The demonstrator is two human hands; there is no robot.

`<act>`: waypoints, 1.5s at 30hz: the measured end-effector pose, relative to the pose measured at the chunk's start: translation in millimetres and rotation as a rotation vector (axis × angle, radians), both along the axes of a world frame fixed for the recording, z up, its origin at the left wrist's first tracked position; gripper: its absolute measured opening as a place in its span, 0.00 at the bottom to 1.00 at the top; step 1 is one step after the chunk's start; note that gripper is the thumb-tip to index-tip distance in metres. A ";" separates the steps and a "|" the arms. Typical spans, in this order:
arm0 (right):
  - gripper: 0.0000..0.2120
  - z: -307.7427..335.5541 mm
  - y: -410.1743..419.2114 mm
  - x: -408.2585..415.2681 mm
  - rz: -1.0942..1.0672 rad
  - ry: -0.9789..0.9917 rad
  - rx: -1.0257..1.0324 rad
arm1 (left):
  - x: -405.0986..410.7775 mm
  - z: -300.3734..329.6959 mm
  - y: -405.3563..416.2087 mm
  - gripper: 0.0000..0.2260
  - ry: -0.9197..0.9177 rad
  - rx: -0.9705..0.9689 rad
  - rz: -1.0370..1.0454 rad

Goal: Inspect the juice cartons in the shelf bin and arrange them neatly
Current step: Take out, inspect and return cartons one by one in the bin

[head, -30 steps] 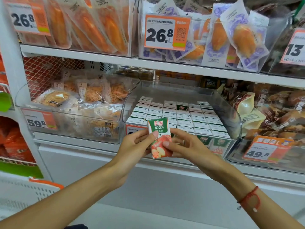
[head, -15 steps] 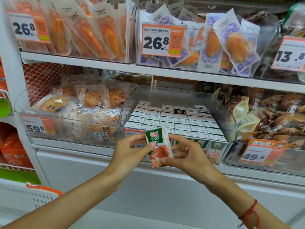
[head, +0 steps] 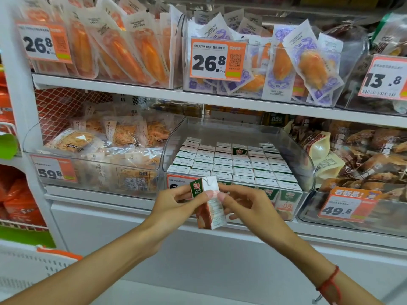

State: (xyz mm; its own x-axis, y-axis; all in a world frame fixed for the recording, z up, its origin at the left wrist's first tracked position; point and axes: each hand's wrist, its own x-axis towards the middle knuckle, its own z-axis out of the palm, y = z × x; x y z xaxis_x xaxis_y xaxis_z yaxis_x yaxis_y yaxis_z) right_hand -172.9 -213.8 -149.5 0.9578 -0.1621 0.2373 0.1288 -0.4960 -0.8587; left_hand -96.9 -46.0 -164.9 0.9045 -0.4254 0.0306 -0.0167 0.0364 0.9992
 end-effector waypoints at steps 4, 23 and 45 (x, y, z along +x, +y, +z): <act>0.09 6.3 -8.0 -0.5 -0.028 0.107 0.194 | -3.8 -0.2 -1.6 0.08 0.031 0.037 -0.131; 0.24 5.3 -8.4 -2.1 0.029 0.232 0.222 | -4.7 8.3 -6.0 0.08 -0.006 -0.139 -0.005; 0.07 3.5 -12.7 -0.4 0.080 0.283 0.198 | -0.9 -2.4 -2.0 0.11 0.050 -0.170 0.014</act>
